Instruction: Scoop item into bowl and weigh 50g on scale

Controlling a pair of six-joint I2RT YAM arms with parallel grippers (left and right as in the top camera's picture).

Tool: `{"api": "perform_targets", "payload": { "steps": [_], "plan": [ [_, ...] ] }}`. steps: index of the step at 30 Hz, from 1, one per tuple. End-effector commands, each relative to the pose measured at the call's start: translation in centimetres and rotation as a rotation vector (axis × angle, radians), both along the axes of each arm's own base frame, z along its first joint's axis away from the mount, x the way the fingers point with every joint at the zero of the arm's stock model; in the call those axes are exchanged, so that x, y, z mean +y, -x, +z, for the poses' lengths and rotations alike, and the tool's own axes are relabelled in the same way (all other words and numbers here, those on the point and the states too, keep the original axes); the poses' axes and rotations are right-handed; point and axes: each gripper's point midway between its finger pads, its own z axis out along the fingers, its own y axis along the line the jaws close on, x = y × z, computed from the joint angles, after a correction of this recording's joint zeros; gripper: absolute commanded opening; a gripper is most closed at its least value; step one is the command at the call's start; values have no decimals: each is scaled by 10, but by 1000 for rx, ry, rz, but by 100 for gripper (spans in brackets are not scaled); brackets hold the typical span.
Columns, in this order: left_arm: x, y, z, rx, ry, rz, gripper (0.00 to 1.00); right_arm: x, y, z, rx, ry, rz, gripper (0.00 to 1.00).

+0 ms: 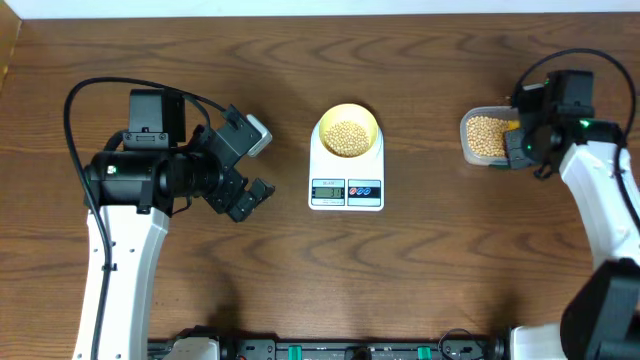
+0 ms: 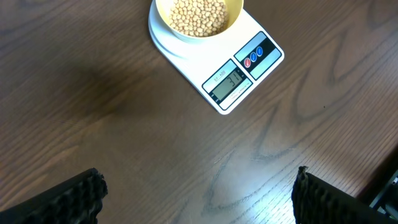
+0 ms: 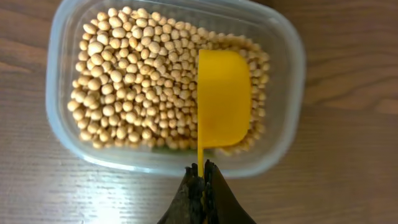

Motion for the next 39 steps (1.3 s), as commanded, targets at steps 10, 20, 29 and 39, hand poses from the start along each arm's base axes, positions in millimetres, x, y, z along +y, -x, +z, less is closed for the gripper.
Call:
{"api": "perform_targets", "payload": {
  "steps": [10, 20, 29, 39],
  "plan": [
    [0, 0, 0, 3, 6, -5, 98, 44, -8, -24, 31, -255, 8, 1],
    [0, 0, 0, 3, 6, -5, 98, 50, -8, -13, 20, -524, -89, 1],
    [0, 0, 0, 3, 6, -5, 98, 34, 0, -4, 40, -721, -257, 1],
    [0, 0, 0, 3, 6, -5, 98, -3, 4, 1, 25, -832, -460, 1]
  ]
}}
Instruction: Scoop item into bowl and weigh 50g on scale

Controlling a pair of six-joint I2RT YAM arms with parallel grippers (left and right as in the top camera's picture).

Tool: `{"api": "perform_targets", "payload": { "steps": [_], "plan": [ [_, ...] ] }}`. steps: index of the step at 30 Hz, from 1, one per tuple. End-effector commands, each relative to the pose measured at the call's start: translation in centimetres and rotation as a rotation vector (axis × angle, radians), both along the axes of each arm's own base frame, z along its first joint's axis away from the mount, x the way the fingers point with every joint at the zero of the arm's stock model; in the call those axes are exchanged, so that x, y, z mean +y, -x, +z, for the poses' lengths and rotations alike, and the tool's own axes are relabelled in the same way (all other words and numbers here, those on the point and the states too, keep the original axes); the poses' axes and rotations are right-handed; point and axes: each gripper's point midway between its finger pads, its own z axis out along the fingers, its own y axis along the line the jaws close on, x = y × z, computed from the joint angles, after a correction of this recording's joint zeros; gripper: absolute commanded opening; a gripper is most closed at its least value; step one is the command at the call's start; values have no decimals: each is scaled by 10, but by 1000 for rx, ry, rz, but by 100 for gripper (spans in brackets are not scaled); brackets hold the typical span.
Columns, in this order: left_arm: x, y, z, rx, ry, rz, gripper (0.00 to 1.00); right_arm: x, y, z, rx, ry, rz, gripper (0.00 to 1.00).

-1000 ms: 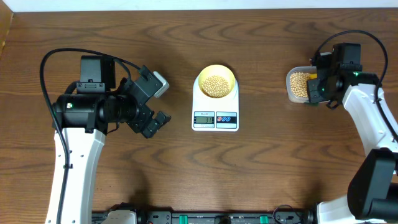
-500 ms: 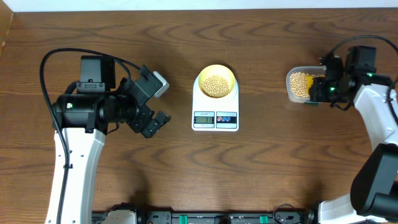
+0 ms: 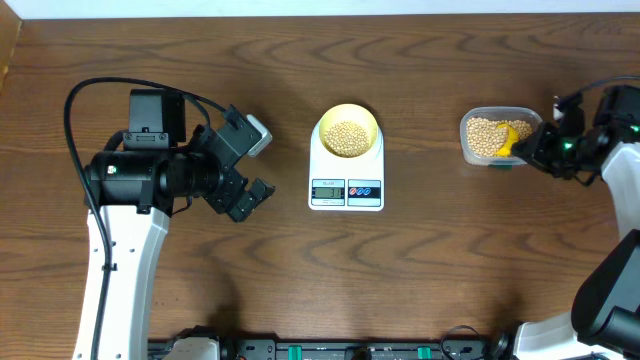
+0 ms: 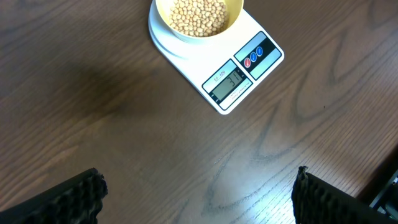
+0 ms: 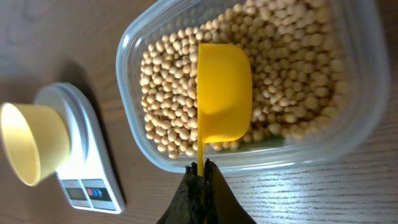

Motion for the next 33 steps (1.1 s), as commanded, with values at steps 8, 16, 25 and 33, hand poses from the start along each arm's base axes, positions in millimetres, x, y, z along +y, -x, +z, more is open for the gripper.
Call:
{"api": "perform_targets", "payload": {
  "steps": [8, 16, 25, 33],
  "plan": [
    [0, 0, 0, 3, 6, -5, 98, -16, 1, 23, -68, -239, -89, 1],
    [0, 0, 0, 3, 6, -5, 98, -18, 2, 46, -163, -376, -72, 1],
    [0, 0, 0, 3, 6, -5, 98, 1, 0, 68, -238, -499, 2, 1],
    [0, 0, 0, 3, 6, -5, 98, 42, -7, 70, -232, -506, 118, 1]
  ]
}}
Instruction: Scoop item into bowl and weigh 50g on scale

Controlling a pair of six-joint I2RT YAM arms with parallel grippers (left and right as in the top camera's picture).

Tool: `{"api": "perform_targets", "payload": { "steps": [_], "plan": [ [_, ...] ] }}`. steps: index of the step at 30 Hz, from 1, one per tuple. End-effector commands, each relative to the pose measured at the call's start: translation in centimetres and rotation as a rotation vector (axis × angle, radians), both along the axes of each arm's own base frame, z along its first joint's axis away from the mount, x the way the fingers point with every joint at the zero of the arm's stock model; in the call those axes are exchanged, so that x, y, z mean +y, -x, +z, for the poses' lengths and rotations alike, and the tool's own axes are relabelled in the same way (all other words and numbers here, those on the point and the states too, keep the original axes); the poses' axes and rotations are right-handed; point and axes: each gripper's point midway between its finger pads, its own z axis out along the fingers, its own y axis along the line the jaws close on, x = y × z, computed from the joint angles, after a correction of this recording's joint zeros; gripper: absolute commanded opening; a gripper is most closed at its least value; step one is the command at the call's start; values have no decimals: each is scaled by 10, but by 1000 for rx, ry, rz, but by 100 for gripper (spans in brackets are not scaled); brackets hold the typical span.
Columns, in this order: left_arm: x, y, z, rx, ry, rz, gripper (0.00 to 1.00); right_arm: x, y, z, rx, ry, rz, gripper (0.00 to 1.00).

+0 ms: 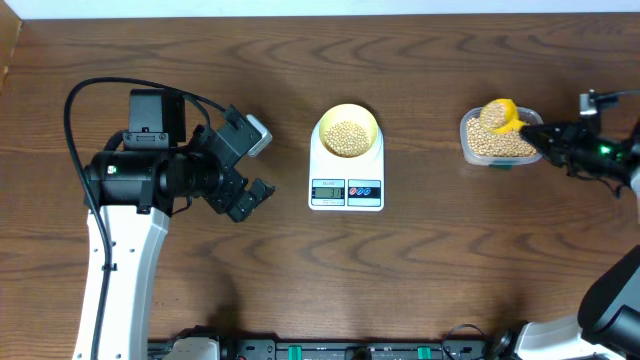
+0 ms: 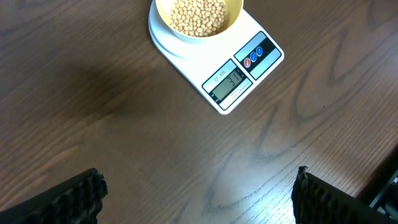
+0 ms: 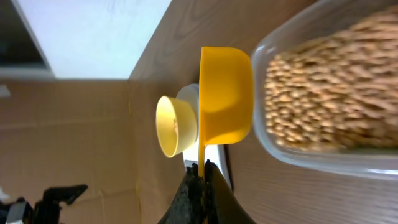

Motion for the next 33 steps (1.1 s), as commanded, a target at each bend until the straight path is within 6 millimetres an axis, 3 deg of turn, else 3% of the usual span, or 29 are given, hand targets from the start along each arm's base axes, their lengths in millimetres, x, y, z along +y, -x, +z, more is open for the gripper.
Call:
{"api": "perform_targets", "payload": {
  "steps": [1, 17, 26, 33],
  "plan": [
    [0, 0, 0, 3, 6, -5, 98, 33, -5, 7, -43, -35, 96, 1],
    [0, 0, 0, 3, 6, -5, 98, 175, -25, 27, -172, -14, 374, 1],
    [0, 0, 0, 3, 6, -5, 98, 223, -17, 5, -404, 279, 559, 1],
    [0, 0, 0, 3, 6, -5, 98, 234, -17, -3, -497, 401, 621, 1]
  ]
}}
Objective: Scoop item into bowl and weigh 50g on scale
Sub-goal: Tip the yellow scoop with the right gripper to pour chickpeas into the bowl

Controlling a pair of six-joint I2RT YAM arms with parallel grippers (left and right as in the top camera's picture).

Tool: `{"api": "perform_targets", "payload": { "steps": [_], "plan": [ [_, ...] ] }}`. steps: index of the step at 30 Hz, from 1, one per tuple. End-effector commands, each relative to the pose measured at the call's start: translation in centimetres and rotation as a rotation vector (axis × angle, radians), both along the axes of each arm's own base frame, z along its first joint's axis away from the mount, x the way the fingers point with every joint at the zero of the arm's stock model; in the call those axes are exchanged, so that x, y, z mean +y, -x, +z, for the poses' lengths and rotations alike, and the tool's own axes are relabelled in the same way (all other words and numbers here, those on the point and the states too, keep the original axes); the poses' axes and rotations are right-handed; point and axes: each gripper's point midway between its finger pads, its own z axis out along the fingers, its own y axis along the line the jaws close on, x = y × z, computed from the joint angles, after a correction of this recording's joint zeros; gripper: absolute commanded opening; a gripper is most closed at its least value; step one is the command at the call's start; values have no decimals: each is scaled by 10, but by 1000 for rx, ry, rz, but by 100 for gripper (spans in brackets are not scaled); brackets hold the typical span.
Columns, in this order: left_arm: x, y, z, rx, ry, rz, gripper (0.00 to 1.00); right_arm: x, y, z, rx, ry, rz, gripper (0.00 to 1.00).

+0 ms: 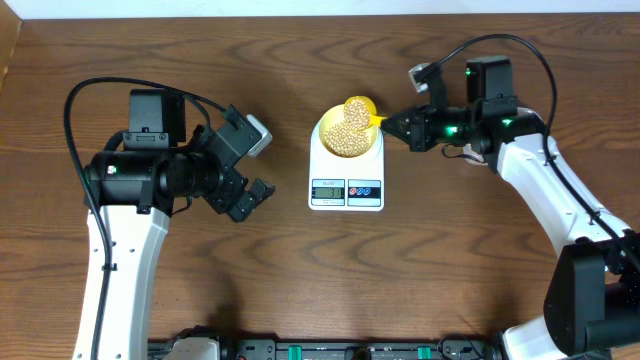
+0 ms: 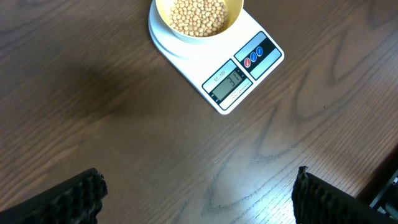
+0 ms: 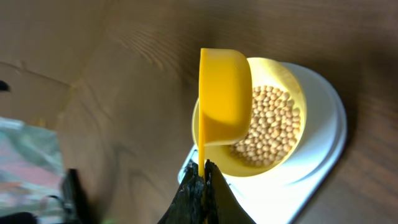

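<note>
A yellow bowl [image 1: 347,137] part-filled with soybeans stands on the white scale [image 1: 346,185], whose display [image 2: 230,79] is lit. My right gripper [image 1: 400,127] is shut on the handle of a yellow scoop [image 1: 358,110] heaped with soybeans, held just above the bowl's far right rim. In the right wrist view the scoop [image 3: 225,96] shows its underside over the bowl [image 3: 273,127], with the gripper [image 3: 202,171] clamped on the thin handle. My left gripper [image 1: 245,200] hangs open left of the scale, its fingers [image 2: 62,199] wide apart over bare wood.
The soybean container is hidden under my right arm [image 1: 520,165]. The scale [image 2: 214,59] lies at the top of the left wrist view. The brown wooden table [image 1: 320,290] stretches all round.
My right gripper has moved left with the heaped scoop, from over the bean container to above the bowl on the scale. The left arm has not moved.
The scoop first lay among the beans in the clear container, held by my right gripper. Then it sat tilted in the beans. Then it was raised at the container's edge, heaped. Now it is over the bowl. My left gripper stayed open and still.
</note>
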Motion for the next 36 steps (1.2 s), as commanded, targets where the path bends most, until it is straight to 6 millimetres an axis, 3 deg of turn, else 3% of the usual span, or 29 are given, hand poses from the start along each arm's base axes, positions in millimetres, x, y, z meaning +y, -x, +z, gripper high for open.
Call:
{"api": "perform_targets", "payload": {
  "steps": [1, 14, 36],
  "plan": [
    [0, 0, 0, 3, 6, -5, 98, -1, -4, -5, -105, 72, 42, 1],
    [0, 0, 0, 3, 6, -5, 98, 0, -7, -9, -198, 137, 80, 1],
    [0, 0, 0, 3, 6, -5, 98, -1, -9, -12, -201, 164, 66, 1]
  ]
}}
